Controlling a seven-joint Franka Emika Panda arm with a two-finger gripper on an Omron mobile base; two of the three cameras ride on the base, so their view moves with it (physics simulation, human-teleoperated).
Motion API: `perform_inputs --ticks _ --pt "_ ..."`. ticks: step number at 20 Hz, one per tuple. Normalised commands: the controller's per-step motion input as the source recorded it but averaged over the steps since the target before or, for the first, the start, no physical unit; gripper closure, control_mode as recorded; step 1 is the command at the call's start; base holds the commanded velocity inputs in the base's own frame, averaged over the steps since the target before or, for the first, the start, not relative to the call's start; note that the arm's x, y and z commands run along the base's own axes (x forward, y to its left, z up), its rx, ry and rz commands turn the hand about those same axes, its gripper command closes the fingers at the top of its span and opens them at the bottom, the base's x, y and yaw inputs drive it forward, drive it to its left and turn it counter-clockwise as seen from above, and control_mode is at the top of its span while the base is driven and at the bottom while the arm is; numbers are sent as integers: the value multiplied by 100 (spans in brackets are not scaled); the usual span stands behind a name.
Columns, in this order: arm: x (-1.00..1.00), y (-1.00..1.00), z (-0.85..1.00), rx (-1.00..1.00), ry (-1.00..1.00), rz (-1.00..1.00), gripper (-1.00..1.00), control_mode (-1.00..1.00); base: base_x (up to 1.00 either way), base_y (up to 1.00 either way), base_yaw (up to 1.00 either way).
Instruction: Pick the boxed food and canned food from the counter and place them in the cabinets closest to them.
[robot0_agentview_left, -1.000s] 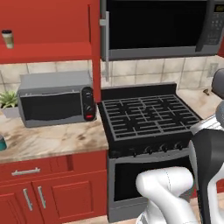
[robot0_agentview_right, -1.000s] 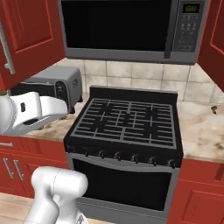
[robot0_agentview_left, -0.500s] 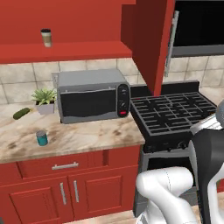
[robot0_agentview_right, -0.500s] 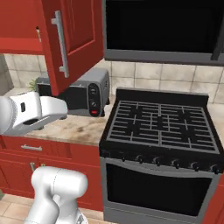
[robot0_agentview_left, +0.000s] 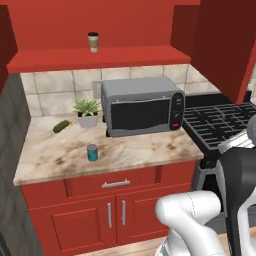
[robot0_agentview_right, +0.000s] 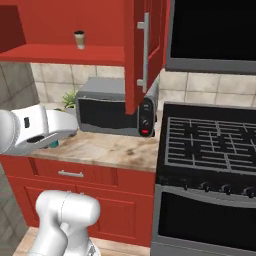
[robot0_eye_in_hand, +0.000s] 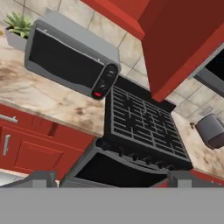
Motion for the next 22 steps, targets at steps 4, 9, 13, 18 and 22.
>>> perform_inputs --ticks 4,9,13,18,22 --pt "0 0 0 0 0 0 -100 100 -16 80 -3" --pt "0 0 0 0 0 0 -100 100 -15 70 -3" --pt "0 0 0 0 0 0 -100 100 -2 24 -1" --pt "0 0 0 0 0 0 -100 100 2 0 0" --pt "0 0 0 0 0 0 -100 100 31 0 0"
